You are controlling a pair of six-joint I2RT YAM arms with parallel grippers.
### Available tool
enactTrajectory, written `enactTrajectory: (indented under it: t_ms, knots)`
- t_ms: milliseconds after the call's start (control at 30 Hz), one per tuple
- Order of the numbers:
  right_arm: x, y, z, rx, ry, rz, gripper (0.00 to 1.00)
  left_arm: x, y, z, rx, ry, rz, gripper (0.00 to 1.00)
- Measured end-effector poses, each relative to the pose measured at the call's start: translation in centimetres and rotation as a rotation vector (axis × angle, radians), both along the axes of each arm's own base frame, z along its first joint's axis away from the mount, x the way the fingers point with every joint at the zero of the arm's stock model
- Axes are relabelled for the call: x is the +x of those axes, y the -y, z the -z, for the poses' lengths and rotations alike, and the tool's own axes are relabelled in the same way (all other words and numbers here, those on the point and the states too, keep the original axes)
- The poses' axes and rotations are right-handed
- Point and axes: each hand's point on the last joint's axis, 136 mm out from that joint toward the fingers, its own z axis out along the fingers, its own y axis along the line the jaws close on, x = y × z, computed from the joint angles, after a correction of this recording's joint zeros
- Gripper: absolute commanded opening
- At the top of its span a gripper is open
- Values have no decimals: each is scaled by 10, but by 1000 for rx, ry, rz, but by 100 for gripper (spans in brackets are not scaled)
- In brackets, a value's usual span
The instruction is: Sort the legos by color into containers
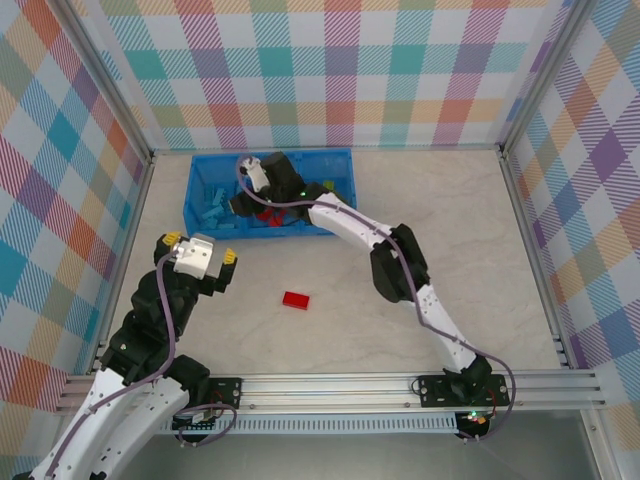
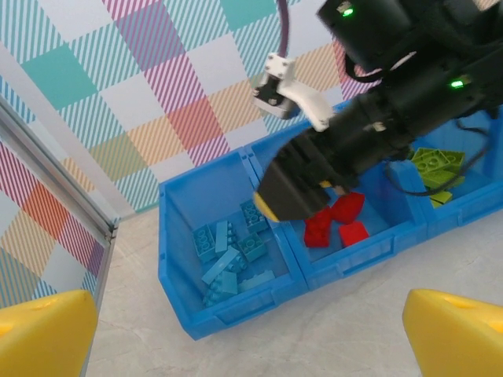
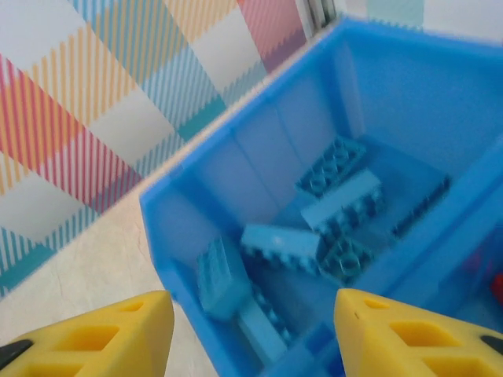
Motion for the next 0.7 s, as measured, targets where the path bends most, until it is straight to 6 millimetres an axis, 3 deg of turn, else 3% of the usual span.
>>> enactTrajectory:
  t_ms: [133,267,367,433,500,600,700]
  knots:
    - [-38,61,-4,-42,25,19,59,2,5,5,8,-19,22,100]
    - [-61,128,-48,-8,125,76,60,5,24,15,31,-64,119,100]
    - [-78,178,-81,22,204,136,63,6,48,32,62,-129,249,100]
    - [-98,201,-93,31,235,151,66,2,67,46,96,-183,364,100]
    - [-124,218,-95,30,240,141,74,-5,85,60,125,-232,487,100]
    - [-161,243,-84,17,213,121,91,-19,108,83,186,-301,676,100]
    - [-193,264,-65,-4,166,96,97,-36,126,112,277,-387,861,100]
